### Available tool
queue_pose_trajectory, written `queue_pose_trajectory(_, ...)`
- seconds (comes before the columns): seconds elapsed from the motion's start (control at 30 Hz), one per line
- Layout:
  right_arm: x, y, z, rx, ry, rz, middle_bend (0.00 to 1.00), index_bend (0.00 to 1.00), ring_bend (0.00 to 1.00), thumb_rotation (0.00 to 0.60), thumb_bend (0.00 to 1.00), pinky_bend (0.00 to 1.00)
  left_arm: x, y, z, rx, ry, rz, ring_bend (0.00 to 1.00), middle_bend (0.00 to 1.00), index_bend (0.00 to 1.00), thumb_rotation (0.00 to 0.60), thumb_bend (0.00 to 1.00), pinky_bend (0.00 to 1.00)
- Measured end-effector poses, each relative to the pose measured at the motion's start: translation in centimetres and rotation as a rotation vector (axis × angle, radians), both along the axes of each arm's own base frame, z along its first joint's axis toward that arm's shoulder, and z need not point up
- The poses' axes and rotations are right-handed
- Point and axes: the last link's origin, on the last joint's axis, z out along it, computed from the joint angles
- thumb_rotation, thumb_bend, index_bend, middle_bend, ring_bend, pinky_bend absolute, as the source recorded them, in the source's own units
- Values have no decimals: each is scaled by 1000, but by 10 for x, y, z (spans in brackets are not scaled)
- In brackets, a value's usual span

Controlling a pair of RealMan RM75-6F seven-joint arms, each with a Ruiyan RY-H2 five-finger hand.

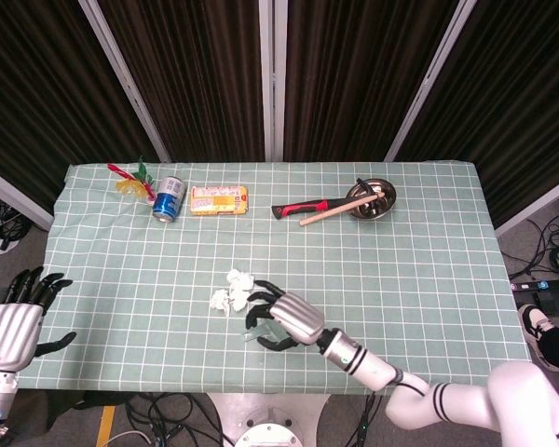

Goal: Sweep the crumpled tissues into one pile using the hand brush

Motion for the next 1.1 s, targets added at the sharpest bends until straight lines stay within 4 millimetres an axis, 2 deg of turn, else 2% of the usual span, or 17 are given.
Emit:
queue_pose_trajectory(0.13, -41, -16, 39, -137, 124, -43, 551, 567, 185, 600, 707, 0, 1, 2, -2, -1, -4, -13, 51, 156, 210, 600, 0, 72)
queue_pose_trajectory(0.23, -65, -28, 56, -232, 224, -80, 541, 529, 162, 600, 679, 0, 1, 3, -3, -5, -6, -17, 51, 155, 211, 600, 0, 72)
queue_pose_trajectory(0.4, -100, -49, 64, -312, 370, -172, 475, 434, 106, 600, 619, 0, 1, 4, -5, -7, -10, -14, 51, 155, 210, 600, 0, 72)
queue_pose_trajectory(0.47, -111, -56, 62, -316, 419, -207, 412, 356, 63, 600, 563, 0, 1, 4, -5, -8, -11, -14, 51, 155, 210, 600, 0, 72)
queue_pose_trajectory(0.57, -121, -59, 55, -297, 475, -237, 269, 168, 3, 600, 414, 0, 1, 5, -5, -8, -9, -13, 52, 155, 211, 600, 0, 72)
queue_pose_trajectory(0.7, -126, -58, 52, -270, 509, -264, 192, 54, 0, 600, 369, 0, 0, 6, -6, -9, -11, -12, 51, 155, 210, 600, 0, 72)
queue_pose_trajectory(0.8, -127, -53, 60, -274, 484, -282, 171, 28, 0, 600, 369, 0, -1, 7, -8, -12, -13, -14, 51, 155, 210, 600, 0, 72)
queue_pose_trajectory(0.9, -132, -46, 78, -313, 440, -305, 158, 28, 0, 600, 369, 0, -3, 8, -10, -11, -11, -14, 51, 156, 211, 600, 0, 72)
queue_pose_trajectory(1.0, -144, -35, 107, -390, 400, -337, 126, 19, 0, 600, 369, 0, -6, 10, -12, -5, 2, -13, 51, 156, 211, 600, 0, 72)
queue_pose_trajectory(1.1, -164, -15, 142, -485, 371, -394, 89, 1, 0, 600, 369, 0, -10, 12, -15, 7, 24, -12, 51, 155, 210, 600, 0, 72)
